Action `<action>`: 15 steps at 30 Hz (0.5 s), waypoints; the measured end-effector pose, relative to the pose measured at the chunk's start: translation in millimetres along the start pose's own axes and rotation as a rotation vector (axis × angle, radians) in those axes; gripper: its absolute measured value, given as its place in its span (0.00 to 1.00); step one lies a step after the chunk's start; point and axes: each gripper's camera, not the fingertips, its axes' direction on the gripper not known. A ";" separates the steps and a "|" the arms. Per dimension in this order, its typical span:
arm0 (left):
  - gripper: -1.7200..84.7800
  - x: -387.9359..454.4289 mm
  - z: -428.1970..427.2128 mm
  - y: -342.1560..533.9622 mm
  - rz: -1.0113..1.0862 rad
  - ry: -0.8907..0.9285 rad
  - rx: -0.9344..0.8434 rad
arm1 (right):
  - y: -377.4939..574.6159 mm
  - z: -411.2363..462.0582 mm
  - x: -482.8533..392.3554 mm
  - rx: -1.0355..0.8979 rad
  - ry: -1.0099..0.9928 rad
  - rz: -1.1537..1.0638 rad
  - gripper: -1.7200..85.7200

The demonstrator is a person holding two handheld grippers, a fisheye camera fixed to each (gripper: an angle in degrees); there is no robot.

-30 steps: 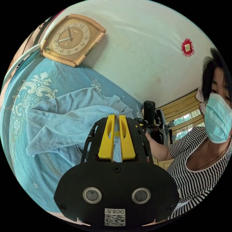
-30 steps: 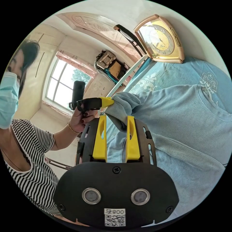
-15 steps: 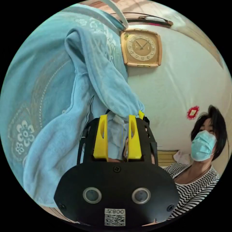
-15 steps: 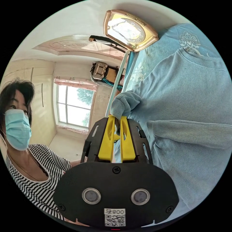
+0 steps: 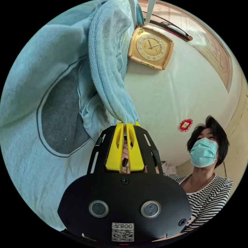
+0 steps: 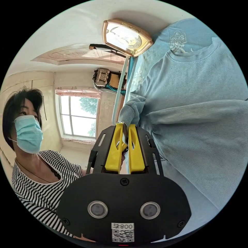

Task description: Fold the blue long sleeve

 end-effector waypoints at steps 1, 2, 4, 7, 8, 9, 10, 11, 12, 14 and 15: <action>0.04 -6.5 10.9 2.3 -0.007 0.008 -0.021 | 2.9 -14.6 -2.0 0.008 0.012 0.009 0.05; 0.04 -12.3 23.0 4.6 -0.013 0.017 -0.041 | 4.1 -21.6 -3.5 0.010 0.022 0.010 0.05; 0.04 -19.0 43.0 7.8 -0.014 0.015 -0.084 | 9.2 -48.9 -13.0 0.024 0.069 0.002 0.05; 0.04 -26.3 72.9 14.5 0.000 0.011 -0.143 | 16.4 -81.9 -25.6 0.044 0.099 -0.009 0.05; 0.04 -29.5 83.6 17.8 -0.002 0.008 -0.159 | 17.9 -88.3 -27.7 0.049 0.099 -0.010 0.05; 0.04 -30.9 89.3 19.5 -0.002 0.009 -0.168 | 21.0 -100.1 -31.4 0.054 0.108 -0.009 0.05; 0.04 -34.2 101.8 22.9 0.000 0.009 -0.196 | 24.1 -111.8 -34.8 0.063 0.125 -0.009 0.05; 0.04 -38.3 113.3 25.9 -0.001 0.001 -0.225 | 25.7 -117.6 -36.1 0.069 0.135 -0.006 0.05; 0.04 -40.1 118.3 27.4 0.001 -0.003 -0.234 | 28.7 -128.8 -37.8 0.077 0.151 -0.001 0.05; 0.04 -48.8 137.3 33.4 0.007 -0.019 -0.270 | 33.4 -144.5 -39.2 0.085 0.177 0.009 0.05; 0.04 -51.6 141.3 35.3 0.004 -0.027 -0.274 | 36.7 -153.6 -39.3 0.085 0.193 0.018 0.05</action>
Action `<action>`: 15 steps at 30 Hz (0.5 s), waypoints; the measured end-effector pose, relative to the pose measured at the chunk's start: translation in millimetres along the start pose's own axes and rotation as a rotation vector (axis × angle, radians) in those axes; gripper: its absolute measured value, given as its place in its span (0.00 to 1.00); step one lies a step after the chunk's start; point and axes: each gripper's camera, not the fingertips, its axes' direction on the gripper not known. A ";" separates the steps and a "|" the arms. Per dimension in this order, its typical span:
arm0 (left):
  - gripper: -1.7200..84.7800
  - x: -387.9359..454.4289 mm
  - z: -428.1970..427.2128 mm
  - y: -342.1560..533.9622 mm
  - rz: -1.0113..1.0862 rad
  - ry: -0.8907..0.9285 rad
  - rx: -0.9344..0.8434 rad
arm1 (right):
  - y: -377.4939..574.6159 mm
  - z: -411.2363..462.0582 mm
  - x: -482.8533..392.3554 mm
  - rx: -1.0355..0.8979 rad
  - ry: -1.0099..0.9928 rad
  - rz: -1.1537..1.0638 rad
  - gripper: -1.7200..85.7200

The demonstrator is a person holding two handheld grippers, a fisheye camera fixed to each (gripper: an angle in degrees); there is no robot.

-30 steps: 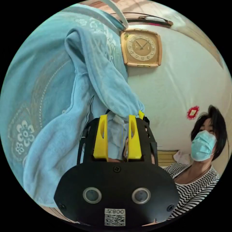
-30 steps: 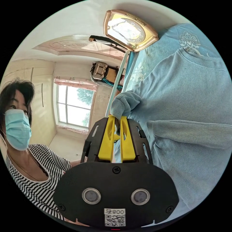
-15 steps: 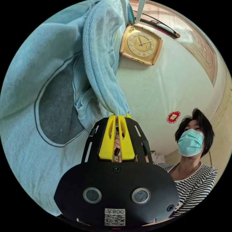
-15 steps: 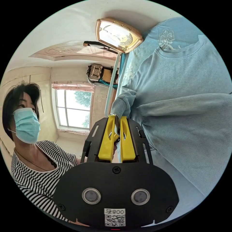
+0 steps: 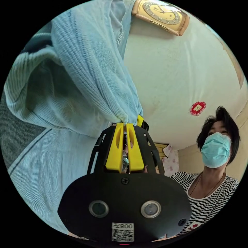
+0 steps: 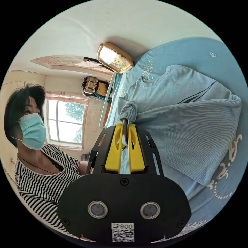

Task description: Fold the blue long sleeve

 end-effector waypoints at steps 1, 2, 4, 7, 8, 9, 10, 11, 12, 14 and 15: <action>0.04 -5.8 8.8 1.6 -0.007 -0.007 -0.012 | 2.6 -7.9 2.3 -0.006 0.012 0.007 0.05; 0.04 -12.1 16.5 3.4 -0.017 -0.014 -0.025 | 3.9 -11.7 4.1 -0.007 0.014 0.013 0.05; 0.04 -17.7 22.5 7.3 -0.026 -0.025 -0.026 | 8.6 -23.8 13.6 0.003 -0.007 0.051 0.05; 0.04 -8.1 14.3 10.2 0.033 -0.077 -0.007 | 4.6 -23.0 14.3 -0.006 -0.073 0.049 0.05; 0.04 -1.5 7.0 10.6 0.059 -0.083 0.010 | 1.8 -21.3 12.0 -0.010 -0.091 0.042 0.05; 0.04 1.7 2.9 10.7 0.066 -0.080 0.021 | -4.8 -17.9 5.3 -0.007 -0.128 0.020 0.05; 0.04 8.4 -5.8 10.8 0.078 -0.062 0.052 | -12.6 -14.0 -2.4 0.004 -0.169 -0.001 0.05; 0.04 16.7 -14.9 11.0 0.092 -0.035 0.082 | -17.0 -11.7 -6.3 0.010 -0.196 -0.011 0.05; 0.04 21.7 -19.4 11.1 0.102 -0.025 0.095 | -26.5 -6.6 -15.4 0.015 -0.257 -0.037 0.05; 0.04 49.2 -36.5 12.0 0.186 -0.022 0.132 | -40.9 -0.2 -33.1 0.013 -0.328 -0.086 0.05; 0.04 56.9 -40.0 12.5 0.210 -0.027 0.137 | -49.9 2.9 -47.1 0.007 -0.359 -0.120 0.05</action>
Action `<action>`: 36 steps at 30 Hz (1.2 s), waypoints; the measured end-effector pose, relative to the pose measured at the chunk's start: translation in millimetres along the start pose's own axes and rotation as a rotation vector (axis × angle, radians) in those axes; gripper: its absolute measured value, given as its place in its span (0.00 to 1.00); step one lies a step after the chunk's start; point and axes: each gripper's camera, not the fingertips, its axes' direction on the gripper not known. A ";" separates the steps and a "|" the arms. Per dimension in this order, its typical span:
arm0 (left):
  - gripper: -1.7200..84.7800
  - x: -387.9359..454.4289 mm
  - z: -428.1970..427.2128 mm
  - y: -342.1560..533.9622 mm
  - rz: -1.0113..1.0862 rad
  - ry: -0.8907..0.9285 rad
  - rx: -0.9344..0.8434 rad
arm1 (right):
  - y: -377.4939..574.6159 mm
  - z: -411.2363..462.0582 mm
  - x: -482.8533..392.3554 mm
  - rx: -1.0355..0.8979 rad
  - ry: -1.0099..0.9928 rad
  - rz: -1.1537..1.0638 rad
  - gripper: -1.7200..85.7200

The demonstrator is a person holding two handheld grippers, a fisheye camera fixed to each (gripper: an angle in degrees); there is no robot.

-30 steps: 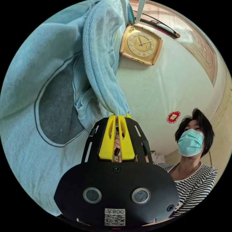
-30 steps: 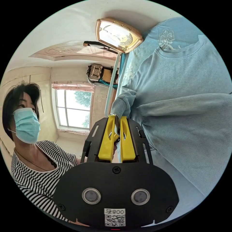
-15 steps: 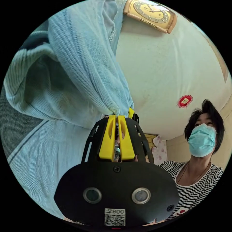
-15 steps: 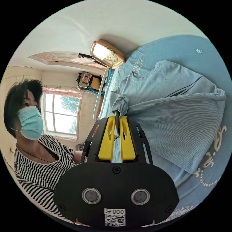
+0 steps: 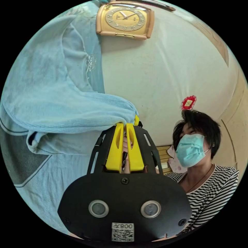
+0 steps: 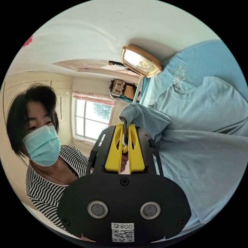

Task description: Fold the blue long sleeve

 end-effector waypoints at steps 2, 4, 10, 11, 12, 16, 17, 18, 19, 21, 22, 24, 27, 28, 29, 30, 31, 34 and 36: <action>0.04 27.0 -8.3 -2.9 0.088 -0.003 0.001 | -13.0 8.4 -18.2 -0.020 -0.045 -0.052 0.05; 0.04 41.0 -6.2 -0.3 0.130 0.023 -0.008 | -23.2 9.1 -41.6 -0.031 -0.088 -0.108 0.05; 0.04 30.8 52.2 31.5 0.161 0.002 -0.152 | -2.7 -34.7 -59.2 0.002 -0.009 -0.106 0.05; 0.04 15.1 67.4 39.6 0.147 -0.035 -0.178 | 2.4 -40.0 -55.8 0.003 0.026 -0.090 0.05; 0.04 6.2 74.9 43.3 0.139 -0.051 -0.192 | 13.4 -50.4 -45.8 0.006 0.103 -0.043 0.05; 0.04 -59.8 123.4 65.4 0.084 -0.137 -0.298 | 49.1 -75.6 2.7 -0.009 0.310 0.142 0.05; 0.04 -77.2 133.0 71.1 0.049 -0.169 -0.321 | 52.8 -77.7 9.5 -0.011 0.322 0.162 0.05; 0.04 -84.1 136.6 73.8 0.037 -0.171 -0.327 | 58.8 -80.7 21.8 -0.007 0.323 0.200 0.05; 0.04 -96.5 143.4 78.4 0.025 -0.163 -0.346 | 62.4 -81.4 30.2 -0.004 0.322 0.215 0.05; 0.04 -110.2 148.4 84.8 -0.006 -0.192 -0.350 | 63.7 -78.4 37.6 -0.021 0.376 0.232 0.05; 0.04 -115.2 151.8 87.7 -0.009 -0.192 -0.359 | 62.8 -74.3 39.2 -0.036 0.403 0.230 0.05; 0.04 -119.2 155.4 90.7 -0.002 -0.226 -0.374 | 60.7 -69.3 40.0 -0.057 0.438 0.227 0.05; 0.05 -119.4 159.1 94.4 -0.002 -0.215 -0.375 | 59.6 -65.1 38.2 -0.059 0.458 0.224 0.05; 0.05 -115.4 161.2 96.3 0.007 -0.201 -0.378 | 59.9 -65.7 33.8 -0.045 0.449 0.216 0.05; 0.05 -109.5 163.5 98.1 0.016 -0.191 -0.384 | 60.2 -66.5 30.7 -0.036 0.446 0.211 0.05; 0.05 -105.7 164.8 99.0 0.027 -0.180 -0.386 | 60.7 -68.4 23.2 -0.019 0.439 0.197 0.05; 0.05 -97.9 168.3 100.7 0.051 -0.170 -0.398 | 61.2 -70.6 15.7 -0.007 0.444 0.180 0.05; 0.05 -90.9 180.8 105.7 0.100 -0.210 -0.438 | 62.0 -72.6 15.3 -0.014 0.517 0.187 0.05; 0.06 -97.9 186.0 108.8 0.103 -0.254 -0.448 | 63.5 -71.6 34.0 -0.013 0.540 0.228 0.05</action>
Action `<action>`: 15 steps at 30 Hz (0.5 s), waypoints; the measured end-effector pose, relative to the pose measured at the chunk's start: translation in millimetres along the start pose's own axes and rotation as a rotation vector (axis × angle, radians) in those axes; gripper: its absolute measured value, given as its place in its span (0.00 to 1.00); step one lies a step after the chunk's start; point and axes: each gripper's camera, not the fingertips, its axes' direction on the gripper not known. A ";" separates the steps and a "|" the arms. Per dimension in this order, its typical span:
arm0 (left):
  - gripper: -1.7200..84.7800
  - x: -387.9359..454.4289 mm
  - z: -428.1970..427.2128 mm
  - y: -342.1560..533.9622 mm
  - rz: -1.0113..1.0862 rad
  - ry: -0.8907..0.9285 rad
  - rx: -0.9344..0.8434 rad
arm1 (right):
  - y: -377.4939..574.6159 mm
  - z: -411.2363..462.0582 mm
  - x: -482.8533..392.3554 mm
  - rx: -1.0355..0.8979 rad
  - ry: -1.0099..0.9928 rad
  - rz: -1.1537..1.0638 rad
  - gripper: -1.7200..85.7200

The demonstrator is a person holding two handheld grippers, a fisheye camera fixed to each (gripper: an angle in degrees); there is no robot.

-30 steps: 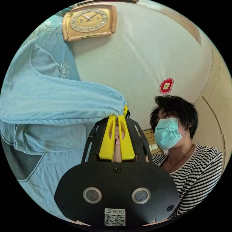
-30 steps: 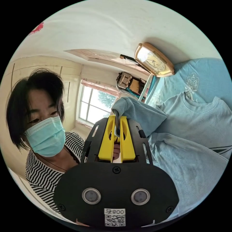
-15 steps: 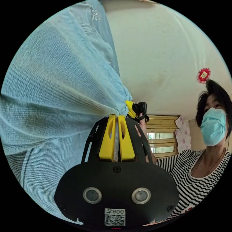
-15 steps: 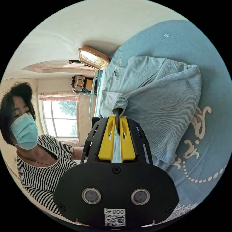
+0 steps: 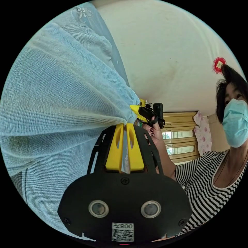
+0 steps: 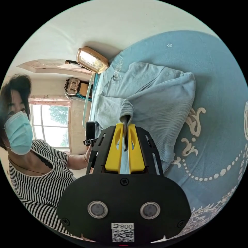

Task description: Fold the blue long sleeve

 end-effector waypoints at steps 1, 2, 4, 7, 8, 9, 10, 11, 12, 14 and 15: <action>0.06 -4.7 2.8 1.5 -0.012 -0.021 -0.003 | -2.0 10.1 12.8 -0.008 0.001 0.030 0.05; 0.06 -8.7 4.6 2.9 -0.019 -0.031 -0.016 | -3.0 15.6 19.0 -0.015 0.006 0.044 0.05; 0.07 -12.7 3.8 6.7 -0.041 -0.032 -0.031 | -3.8 30.9 35.7 -0.027 0.021 0.095 0.05; 0.08 -11.6 -7.9 16.8 -0.043 -0.027 -0.033 | 2.7 34.1 45.7 0.006 0.009 0.121 0.05; 0.08 -11.1 -14.8 21.3 -0.053 -0.016 -0.039 | 4.8 33.6 47.7 0.016 0.006 0.126 0.05; 0.08 -10.6 -19.2 24.0 -0.060 -0.010 -0.039 | 9.4 31.6 51.8 0.037 0.008 0.141 0.05; 0.08 -7.7 -30.4 29.8 -0.067 -0.003 -0.033 | 14.8 27.4 55.9 0.066 0.024 0.169 0.05; 0.08 -2.1 -44.2 35.6 -0.064 -0.007 -0.030 | 17.7 24.6 57.2 0.085 0.034 0.181 0.05; 0.08 1.5 -52.2 38.4 -0.060 -0.017 -0.027 | 23.4 18.3 58.6 0.124 0.065 0.200 0.05; 0.08 18.8 -91.3 47.4 -0.030 -0.068 0.000 | 31.2 9.3 55.8 0.191 0.118 0.219 0.05; 0.07 23.0 -102.1 48.6 -0.021 -0.082 0.012 | 33.5 7.0 47.4 0.228 0.138 0.195 0.05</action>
